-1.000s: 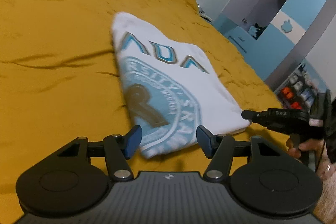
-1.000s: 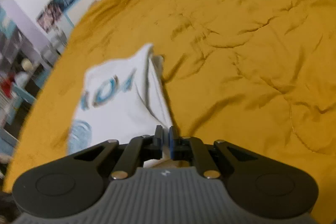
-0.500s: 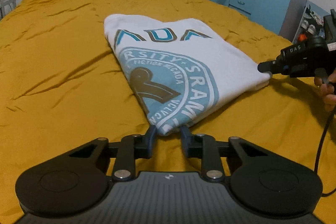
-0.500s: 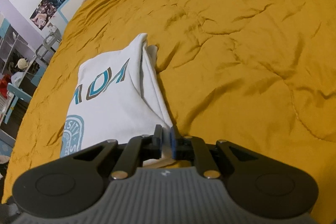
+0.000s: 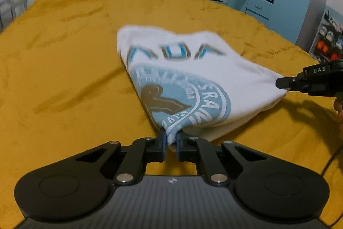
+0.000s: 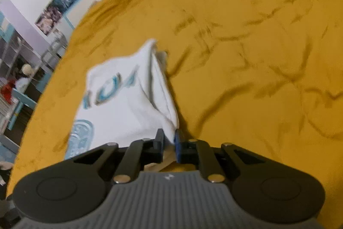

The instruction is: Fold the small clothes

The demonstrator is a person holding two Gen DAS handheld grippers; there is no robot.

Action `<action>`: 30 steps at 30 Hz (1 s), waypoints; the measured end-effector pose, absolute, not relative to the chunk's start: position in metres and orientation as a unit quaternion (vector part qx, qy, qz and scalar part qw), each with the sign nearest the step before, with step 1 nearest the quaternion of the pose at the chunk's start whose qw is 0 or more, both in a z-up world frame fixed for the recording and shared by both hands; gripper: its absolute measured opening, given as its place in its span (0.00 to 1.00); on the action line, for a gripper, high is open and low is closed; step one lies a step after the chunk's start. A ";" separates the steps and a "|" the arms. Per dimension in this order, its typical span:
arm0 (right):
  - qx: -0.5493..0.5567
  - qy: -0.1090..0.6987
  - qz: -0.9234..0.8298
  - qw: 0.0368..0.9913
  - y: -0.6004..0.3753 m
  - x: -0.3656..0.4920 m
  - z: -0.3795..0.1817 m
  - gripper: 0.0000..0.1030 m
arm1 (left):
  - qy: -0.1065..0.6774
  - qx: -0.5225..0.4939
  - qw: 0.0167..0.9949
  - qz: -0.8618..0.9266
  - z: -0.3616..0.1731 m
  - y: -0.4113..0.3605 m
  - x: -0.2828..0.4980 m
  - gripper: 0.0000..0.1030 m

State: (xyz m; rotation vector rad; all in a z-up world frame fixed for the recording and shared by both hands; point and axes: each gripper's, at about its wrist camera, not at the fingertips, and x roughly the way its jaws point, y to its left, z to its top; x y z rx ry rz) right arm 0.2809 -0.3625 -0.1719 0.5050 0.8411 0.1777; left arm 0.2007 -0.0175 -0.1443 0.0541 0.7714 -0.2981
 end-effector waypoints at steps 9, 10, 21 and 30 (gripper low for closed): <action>0.241 0.436 0.065 0.865 -0.364 0.282 -0.206 0.04 | 0.461 0.094 0.872 -0.135 -0.197 -0.029 0.204 0.05; 0.242 0.434 0.067 0.865 -0.365 0.282 -0.207 0.05 | 0.461 0.082 0.874 -0.130 -0.200 -0.023 0.203 0.05; 0.190 0.340 0.144 0.910 -0.347 0.264 -0.141 0.22 | 0.370 -0.053 0.907 -0.196 -0.132 -0.003 0.193 0.06; 0.129 0.413 0.129 0.892 -0.324 0.280 -0.187 0.20 | 0.424 -0.076 0.880 -0.197 -0.180 -0.028 0.219 0.09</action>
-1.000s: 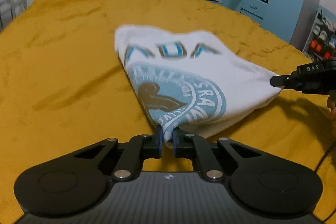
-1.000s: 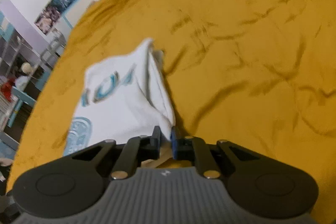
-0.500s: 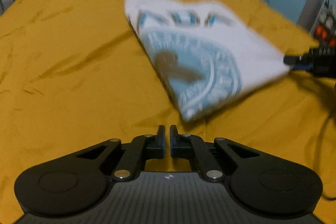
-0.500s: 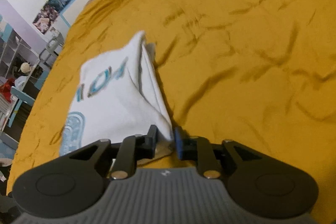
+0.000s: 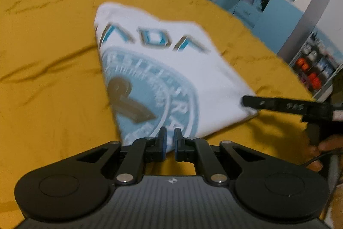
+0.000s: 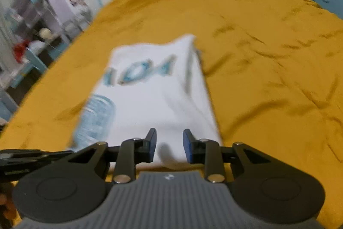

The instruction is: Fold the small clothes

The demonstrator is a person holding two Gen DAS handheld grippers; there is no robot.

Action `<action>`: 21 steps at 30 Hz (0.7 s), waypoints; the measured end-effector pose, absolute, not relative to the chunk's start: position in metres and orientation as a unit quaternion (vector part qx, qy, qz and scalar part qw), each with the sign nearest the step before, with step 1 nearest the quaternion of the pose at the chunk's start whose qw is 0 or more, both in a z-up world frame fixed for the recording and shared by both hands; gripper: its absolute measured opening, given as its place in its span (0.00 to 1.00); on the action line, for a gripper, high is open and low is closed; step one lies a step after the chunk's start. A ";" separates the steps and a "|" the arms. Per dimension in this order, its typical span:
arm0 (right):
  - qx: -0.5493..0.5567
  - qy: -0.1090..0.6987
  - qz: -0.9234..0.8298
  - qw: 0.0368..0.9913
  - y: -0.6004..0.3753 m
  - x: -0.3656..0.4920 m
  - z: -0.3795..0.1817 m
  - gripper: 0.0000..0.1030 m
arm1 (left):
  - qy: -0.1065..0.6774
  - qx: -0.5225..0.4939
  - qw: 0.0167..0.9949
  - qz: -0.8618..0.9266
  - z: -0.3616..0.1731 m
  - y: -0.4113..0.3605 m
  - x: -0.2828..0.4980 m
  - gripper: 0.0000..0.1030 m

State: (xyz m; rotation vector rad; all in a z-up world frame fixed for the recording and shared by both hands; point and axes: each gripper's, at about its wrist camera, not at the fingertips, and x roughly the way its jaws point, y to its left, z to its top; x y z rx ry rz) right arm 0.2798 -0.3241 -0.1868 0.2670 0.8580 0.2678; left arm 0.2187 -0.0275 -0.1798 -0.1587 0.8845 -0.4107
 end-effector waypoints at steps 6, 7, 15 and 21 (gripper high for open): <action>0.147 0.418 0.122 0.888 -0.337 0.282 -0.197 0.08 | 0.448 -0.128 0.863 -0.194 -0.194 -0.012 0.228 0.14; 0.142 0.417 0.121 0.890 -0.336 0.280 -0.195 0.08 | 0.446 -0.138 0.862 -0.197 -0.192 -0.010 0.228 0.21; 0.080 0.388 0.122 0.910 -0.321 0.265 -0.168 0.34 | 0.382 -0.267 0.856 -0.222 -0.165 0.033 0.202 0.67; 0.063 0.379 0.118 0.916 -0.324 0.261 -0.162 0.37 | 0.382 -0.361 0.827 -0.201 -0.179 0.076 0.205 0.68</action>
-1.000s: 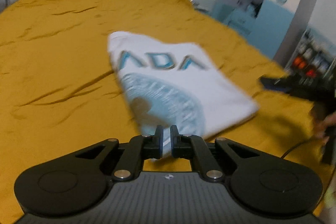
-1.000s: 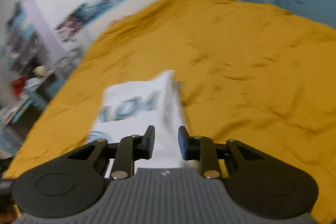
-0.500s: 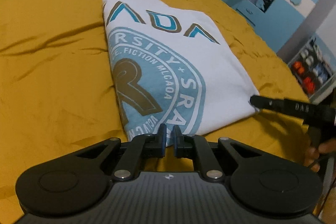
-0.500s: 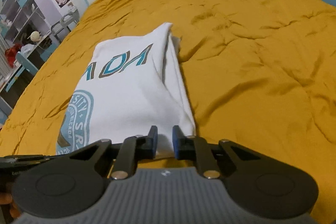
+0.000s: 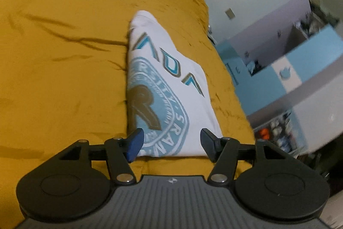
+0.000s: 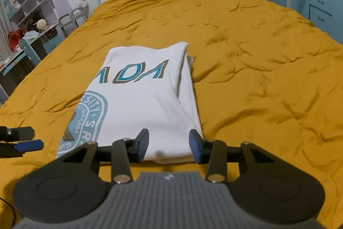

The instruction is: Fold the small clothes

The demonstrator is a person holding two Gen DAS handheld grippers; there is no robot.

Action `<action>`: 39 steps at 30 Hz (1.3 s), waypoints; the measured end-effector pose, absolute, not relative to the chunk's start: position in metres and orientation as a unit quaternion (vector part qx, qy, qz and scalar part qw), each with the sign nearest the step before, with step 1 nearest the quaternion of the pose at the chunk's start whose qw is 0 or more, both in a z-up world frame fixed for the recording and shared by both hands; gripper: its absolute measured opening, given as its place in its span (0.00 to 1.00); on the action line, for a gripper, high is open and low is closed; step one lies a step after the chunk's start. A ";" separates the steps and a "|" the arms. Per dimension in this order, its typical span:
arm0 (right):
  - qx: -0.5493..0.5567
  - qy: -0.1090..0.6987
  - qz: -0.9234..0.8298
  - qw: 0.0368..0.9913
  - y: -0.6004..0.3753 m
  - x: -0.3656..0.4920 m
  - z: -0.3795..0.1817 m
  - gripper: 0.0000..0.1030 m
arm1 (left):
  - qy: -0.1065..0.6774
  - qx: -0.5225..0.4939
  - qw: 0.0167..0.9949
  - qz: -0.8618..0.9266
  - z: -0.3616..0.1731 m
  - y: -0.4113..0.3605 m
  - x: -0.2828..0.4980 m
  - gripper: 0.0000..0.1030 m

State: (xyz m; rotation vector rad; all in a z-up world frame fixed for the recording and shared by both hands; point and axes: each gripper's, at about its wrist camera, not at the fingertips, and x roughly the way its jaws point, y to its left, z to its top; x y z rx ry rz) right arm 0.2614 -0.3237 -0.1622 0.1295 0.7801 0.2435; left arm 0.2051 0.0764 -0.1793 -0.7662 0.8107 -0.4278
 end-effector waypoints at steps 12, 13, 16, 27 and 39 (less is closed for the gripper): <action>0.184 0.383 0.205 0.882 -0.371 0.349 -0.158 0.51 | 0.397 -0.356 0.824 -0.191 -0.209 0.089 0.230 0.68; 0.206 0.387 0.212 0.874 -0.376 0.363 -0.162 0.51 | 0.400 -0.354 0.823 -0.194 -0.212 0.088 0.233 0.68; 0.270 0.396 0.210 0.852 -0.386 0.401 -0.179 0.54 | 0.416 -0.346 0.815 -0.207 -0.220 0.084 0.240 0.68; 0.361 0.447 0.200 0.794 -0.384 0.484 -0.245 0.59 | 0.449 -0.385 0.768 -0.246 -0.242 0.081 0.266 0.68; 0.437 0.412 0.256 0.757 -0.359 0.524 -0.278 0.76 | 0.459 -0.423 0.727 -0.287 -0.264 0.062 0.290 0.69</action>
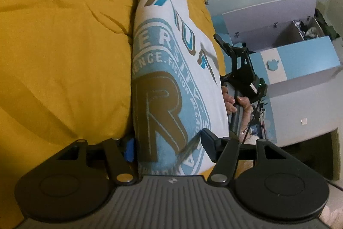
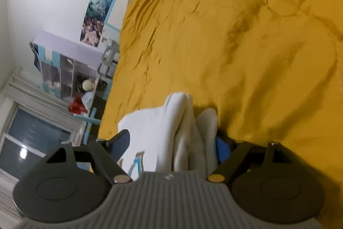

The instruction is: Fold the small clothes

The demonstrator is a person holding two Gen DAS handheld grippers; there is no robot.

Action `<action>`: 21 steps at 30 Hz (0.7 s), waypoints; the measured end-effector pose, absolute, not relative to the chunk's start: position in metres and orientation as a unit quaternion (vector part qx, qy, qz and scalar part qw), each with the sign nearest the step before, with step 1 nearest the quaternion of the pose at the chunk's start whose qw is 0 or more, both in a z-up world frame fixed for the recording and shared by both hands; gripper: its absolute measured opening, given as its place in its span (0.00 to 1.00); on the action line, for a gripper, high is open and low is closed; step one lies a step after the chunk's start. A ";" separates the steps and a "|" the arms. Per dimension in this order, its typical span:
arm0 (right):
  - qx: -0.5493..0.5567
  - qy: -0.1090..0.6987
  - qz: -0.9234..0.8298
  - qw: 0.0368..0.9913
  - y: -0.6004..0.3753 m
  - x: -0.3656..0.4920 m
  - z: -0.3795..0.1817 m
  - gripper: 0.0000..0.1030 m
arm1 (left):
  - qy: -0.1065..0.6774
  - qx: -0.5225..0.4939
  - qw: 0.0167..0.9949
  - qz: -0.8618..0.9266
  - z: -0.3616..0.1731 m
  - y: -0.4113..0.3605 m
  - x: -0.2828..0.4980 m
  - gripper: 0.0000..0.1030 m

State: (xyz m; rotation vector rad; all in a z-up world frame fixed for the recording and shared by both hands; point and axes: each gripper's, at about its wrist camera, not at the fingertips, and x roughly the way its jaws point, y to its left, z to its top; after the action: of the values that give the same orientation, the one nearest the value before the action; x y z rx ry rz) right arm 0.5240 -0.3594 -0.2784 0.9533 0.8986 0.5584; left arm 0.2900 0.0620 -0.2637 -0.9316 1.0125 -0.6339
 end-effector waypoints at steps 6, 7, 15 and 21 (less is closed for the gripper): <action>0.422 0.427 0.268 0.753 -0.350 0.531 -0.281 0.49 | 0.457 -0.417 0.727 -0.299 -0.259 0.059 0.288 0.69; 0.424 0.428 0.277 0.749 -0.350 0.529 -0.283 0.43 | 0.450 -0.421 0.727 -0.303 -0.258 0.059 0.285 0.69; 0.408 0.442 0.244 0.761 -0.342 0.532 -0.287 0.35 | 0.460 -0.427 0.716 -0.305 -0.271 0.060 0.296 0.37; 0.386 0.445 0.215 0.779 -0.336 0.526 -0.269 0.29 | 0.453 -0.431 0.720 -0.302 -0.261 0.059 0.291 0.26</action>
State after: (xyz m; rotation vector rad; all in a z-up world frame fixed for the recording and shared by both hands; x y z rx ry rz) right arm 0.5259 -0.3359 -0.2687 0.8345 0.9610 0.4638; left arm 0.2914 0.0589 -0.2605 -0.9523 1.0018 -0.6668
